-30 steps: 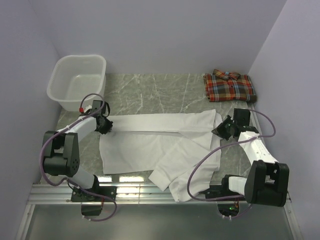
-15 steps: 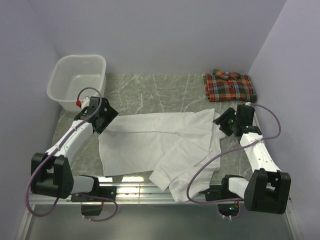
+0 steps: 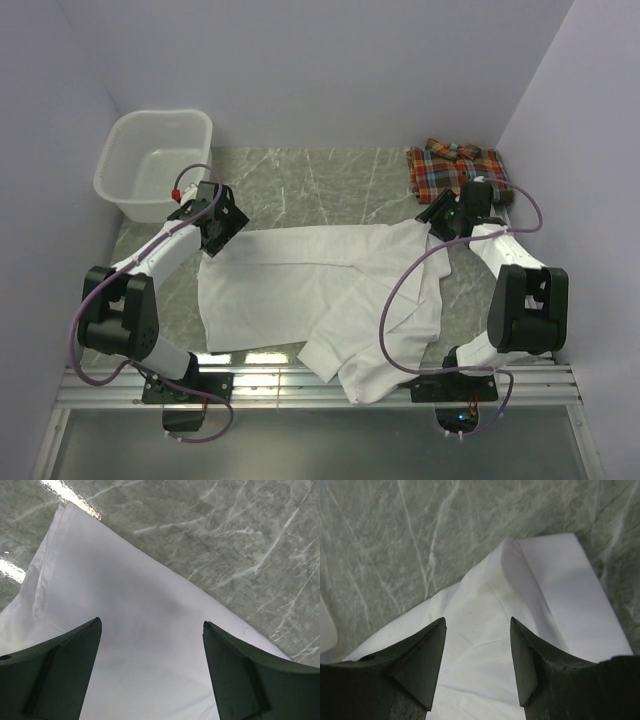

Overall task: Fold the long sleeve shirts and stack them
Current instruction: Fold the shirt

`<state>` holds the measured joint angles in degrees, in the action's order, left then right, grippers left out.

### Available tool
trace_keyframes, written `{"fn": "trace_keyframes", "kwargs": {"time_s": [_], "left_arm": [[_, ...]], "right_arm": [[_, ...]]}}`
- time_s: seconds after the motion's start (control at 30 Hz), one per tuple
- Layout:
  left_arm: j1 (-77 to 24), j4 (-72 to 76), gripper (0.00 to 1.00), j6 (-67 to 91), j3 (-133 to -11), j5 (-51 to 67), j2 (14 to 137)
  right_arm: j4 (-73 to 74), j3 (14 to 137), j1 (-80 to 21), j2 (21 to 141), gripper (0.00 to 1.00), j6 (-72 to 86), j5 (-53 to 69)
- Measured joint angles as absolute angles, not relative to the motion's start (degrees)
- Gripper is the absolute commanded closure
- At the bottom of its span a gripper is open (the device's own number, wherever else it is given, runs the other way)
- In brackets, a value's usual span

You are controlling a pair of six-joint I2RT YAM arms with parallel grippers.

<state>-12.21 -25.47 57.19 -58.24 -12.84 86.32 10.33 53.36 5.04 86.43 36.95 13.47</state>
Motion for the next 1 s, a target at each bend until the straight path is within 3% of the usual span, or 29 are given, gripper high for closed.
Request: {"fn": "trace_keyframes", "kwargs": {"time_s": [0.27, 0.63, 0.67, 0.8, 1.0], "left_arm": [[-12.2, -24.3, 0.12, 56.4, -57.3, -13.4, 86.3], [-16.7, -25.3, 0.14, 56.9, -43.2, -9.0, 74.7], [-17.5, -25.4, 0.14, 56.8, -42.5, -8.3, 73.9], [-19.3, -25.3, 0.14, 56.0, -40.8, -5.4, 73.6], [-19.4, -26.1, 0.15, 53.1, -40.7, -2.7, 79.5]], "right_arm": [[9.9, 54.8, 5.6, 91.7, 0.41, 33.2, 11.4], [8.9, 57.5, 6.1, 97.4, 0.54, 30.1, 13.5], [8.9, 57.7, 6.2, 97.6, 0.57, 30.0, 13.8], [8.1, 58.0, 6.4, 97.8, 0.84, 28.7, 15.2], [8.6, 60.5, 6.6, 98.5, 0.99, 28.1, 15.8]]}}
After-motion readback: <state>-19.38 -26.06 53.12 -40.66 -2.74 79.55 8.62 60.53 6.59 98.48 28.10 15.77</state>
